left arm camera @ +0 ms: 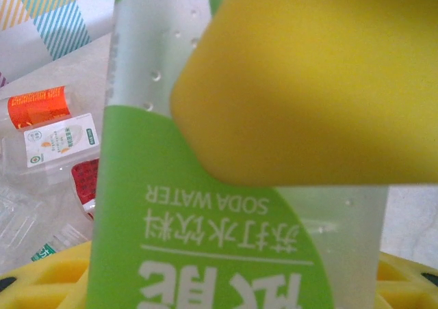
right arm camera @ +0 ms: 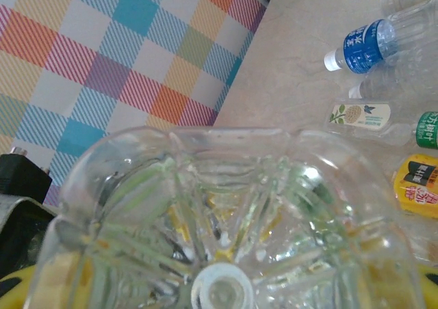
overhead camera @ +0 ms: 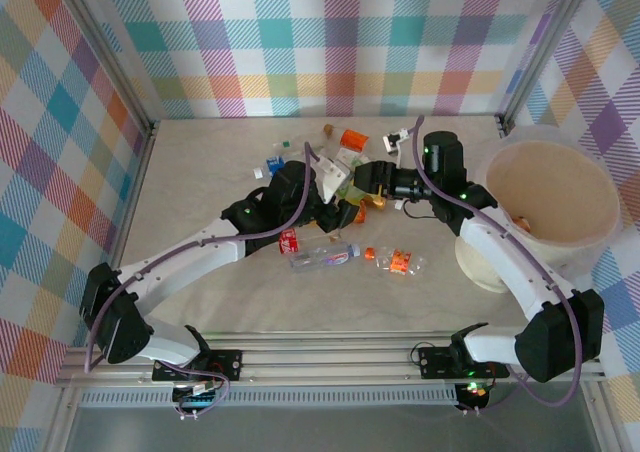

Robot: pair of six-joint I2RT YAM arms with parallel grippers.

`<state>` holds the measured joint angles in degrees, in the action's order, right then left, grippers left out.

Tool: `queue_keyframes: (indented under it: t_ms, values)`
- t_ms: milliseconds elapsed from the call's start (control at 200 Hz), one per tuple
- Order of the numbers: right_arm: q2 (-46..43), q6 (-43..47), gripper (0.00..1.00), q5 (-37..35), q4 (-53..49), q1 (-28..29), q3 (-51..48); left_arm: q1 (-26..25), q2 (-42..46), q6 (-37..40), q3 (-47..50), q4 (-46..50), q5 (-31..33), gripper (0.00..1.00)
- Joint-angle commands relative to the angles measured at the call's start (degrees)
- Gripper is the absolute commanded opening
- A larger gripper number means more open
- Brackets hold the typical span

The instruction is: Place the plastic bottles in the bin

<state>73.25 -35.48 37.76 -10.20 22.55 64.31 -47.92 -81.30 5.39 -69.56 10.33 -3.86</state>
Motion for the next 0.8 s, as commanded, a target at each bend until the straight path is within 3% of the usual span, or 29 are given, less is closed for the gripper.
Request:
queue_keyframes:
  t_ms: [0, 170, 320, 470, 605, 795]
  values:
    - [-0.54, 1.68, 0.54, -1.68, -1.99, 0.22, 2.22, -0.77, -0.21, -0.45, -1.77, -2.51, -0.40, 0.47]
    - [-1.92, 2.79, 0.42, -3.71, -1.38, 0.26, 1.25, -0.77, -0.37, -1.12, -1.62, -2.94, 0.37, 0.50]
    - [-2.66, 4.03, 0.39, -6.68, -3.31, 0.22, 1.89, -0.85, -1.18, -2.73, -2.63, -1.81, 3.06, 0.62]
    - [-3.81, 8.52, 0.36, -15.65, -10.65, 0.22, 4.85, -0.30, -0.75, -4.85, -2.13, -2.34, 4.40, 0.79]
    - [-4.34, 13.96, 0.35, -21.85, -16.12, 0.22, 8.25, -0.21, 2.06, -5.08, 1.37, -6.51, 2.59, 0.87]
    - [-6.46, 22.14, 0.32, -31.12, -20.56, 0.22, 13.13, 0.19, 5.94, -6.66, 4.94, -10.09, 5.13, 1.00]
